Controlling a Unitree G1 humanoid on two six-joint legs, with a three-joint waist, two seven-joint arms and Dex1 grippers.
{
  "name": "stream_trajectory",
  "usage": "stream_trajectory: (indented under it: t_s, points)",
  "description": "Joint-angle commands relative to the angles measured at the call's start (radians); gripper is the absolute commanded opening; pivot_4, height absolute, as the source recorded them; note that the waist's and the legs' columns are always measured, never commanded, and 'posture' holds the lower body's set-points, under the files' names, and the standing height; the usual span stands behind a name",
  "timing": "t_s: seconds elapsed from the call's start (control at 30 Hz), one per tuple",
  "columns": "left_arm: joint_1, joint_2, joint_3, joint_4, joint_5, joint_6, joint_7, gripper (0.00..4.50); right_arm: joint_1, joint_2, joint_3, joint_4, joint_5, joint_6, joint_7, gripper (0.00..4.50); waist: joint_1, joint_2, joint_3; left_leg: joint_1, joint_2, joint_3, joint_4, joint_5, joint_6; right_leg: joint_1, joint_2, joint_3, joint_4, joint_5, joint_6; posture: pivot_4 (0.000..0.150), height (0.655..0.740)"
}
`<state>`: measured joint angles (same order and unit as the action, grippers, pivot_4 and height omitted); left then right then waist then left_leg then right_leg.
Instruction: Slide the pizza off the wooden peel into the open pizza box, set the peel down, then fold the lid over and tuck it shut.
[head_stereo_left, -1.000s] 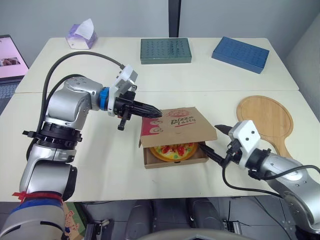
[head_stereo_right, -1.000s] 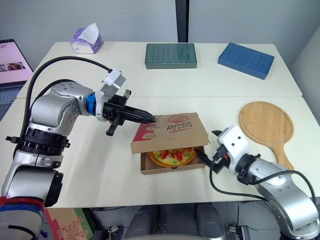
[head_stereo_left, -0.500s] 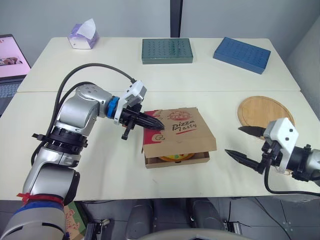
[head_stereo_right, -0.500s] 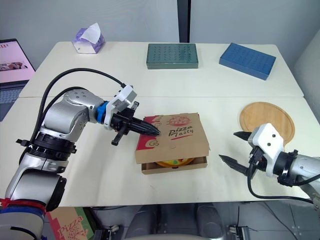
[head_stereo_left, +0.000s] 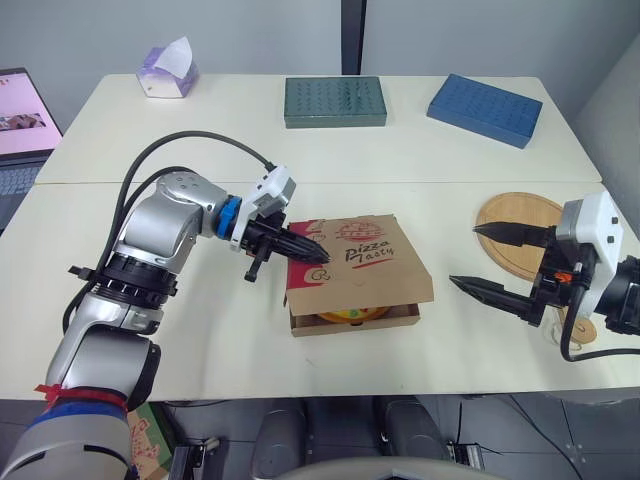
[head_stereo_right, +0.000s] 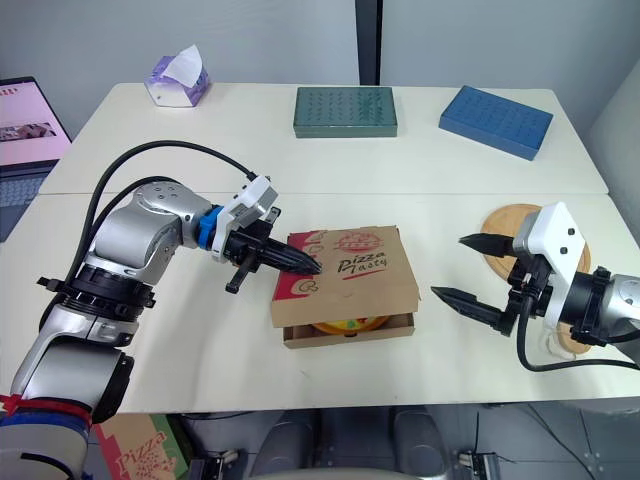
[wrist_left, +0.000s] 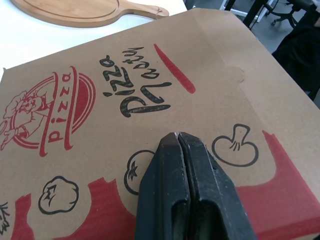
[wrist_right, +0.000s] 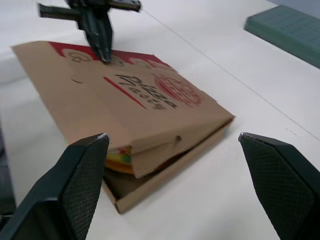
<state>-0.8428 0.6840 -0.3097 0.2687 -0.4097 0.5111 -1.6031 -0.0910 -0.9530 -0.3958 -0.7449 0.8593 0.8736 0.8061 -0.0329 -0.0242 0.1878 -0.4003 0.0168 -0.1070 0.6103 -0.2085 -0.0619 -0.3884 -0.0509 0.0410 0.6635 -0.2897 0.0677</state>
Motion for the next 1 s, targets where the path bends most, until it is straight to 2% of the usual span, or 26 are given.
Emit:
stream_trajectory:
  t_s: [0.03, 0.3, 0.43, 0.57, 0.73, 0.9, 1.0]
  points:
    - [-0.04, -0.002, 0.001, -0.005, -0.009, -0.017, -0.011, 0.0, -0.069, -0.006, 0.106, -0.038, -0.017, -0.032, -0.011, 4.46, 0.0, 0.0, 0.0, 0.0, 0.0, 0.0, 0.0, 0.0, 0.0, 0.0, 0.0, 0.0, 0.0, 0.0, 0.0, 0.15, 0.7279]
    - [-0.055, -0.006, -0.016, -0.002, -0.02, -0.023, -0.011, 0.0, -0.109, -0.014, 0.331, 0.002, -0.251, -0.187, 0.012, 4.46, 0.001, 0.0, 0.0, 0.0, 0.0, 0.0, 0.0, 0.0, 0.0, 0.0, 0.0, 0.0, 0.0, 0.0, 0.0, 0.15, 0.7279]
    - [-0.052, -0.006, -0.033, -0.014, -0.03, -0.025, -0.011, 0.0, -0.117, 0.0, 0.399, 0.042, -0.373, -0.28, 0.007, 4.46, 0.001, 0.0, 0.0, 0.0, 0.0, 0.0, 0.001, 0.0, 0.0, 0.0, 0.0, 0.0, 0.001, 0.0, 0.0, 0.15, 0.7279]
    - [-0.054, -0.005, -0.045, -0.016, -0.036, -0.027, -0.011, 0.0, -0.115, 0.019, 0.422, 0.064, -0.431, -0.335, 0.009, 4.46, 0.001, 0.0, 0.0, 0.0, 0.0, 0.0, 0.001, 0.0, 0.0, 0.0, 0.0, 0.0, 0.001, 0.0, 0.0, 0.15, 0.7279]
    - [-0.059, -0.009, -0.045, -0.007, -0.035, -0.034, -0.011, 0.0, -0.114, 0.048, 0.343, 0.039, -0.308, -0.27, 0.024, 4.46, 0.001, 0.0, 0.0, 0.0, 0.0, 0.0, 0.001, 0.0, 0.0, 0.0, 0.0, 0.0, 0.001, 0.0, 0.0, 0.15, 0.7279]
    - [-0.06, -0.013, -0.042, 0.0, -0.032, -0.044, -0.011, 0.0, -0.075, -0.018, 0.269, -0.042, -0.128, -0.148, 0.088, 4.46, 0.002, 0.0, 0.0, 0.0, 0.0, 0.0, 0.001, 0.0, 0.0, 0.0, 0.0, 0.0, 0.001, 0.001, -0.001, 0.15, 0.7279]
    - [-0.056, -0.018, -0.044, -0.003, -0.029, -0.053, -0.011, 0.0, -0.07, -0.038, 0.33, -0.046, -0.225, -0.177, 0.063, 4.46, 0.001, 0.0, 0.0, 0.0, 0.0, -0.001, 0.001, 0.0, 0.0, 0.0, 0.0, 0.0, 0.001, 0.001, -0.001, 0.15, 0.7279]
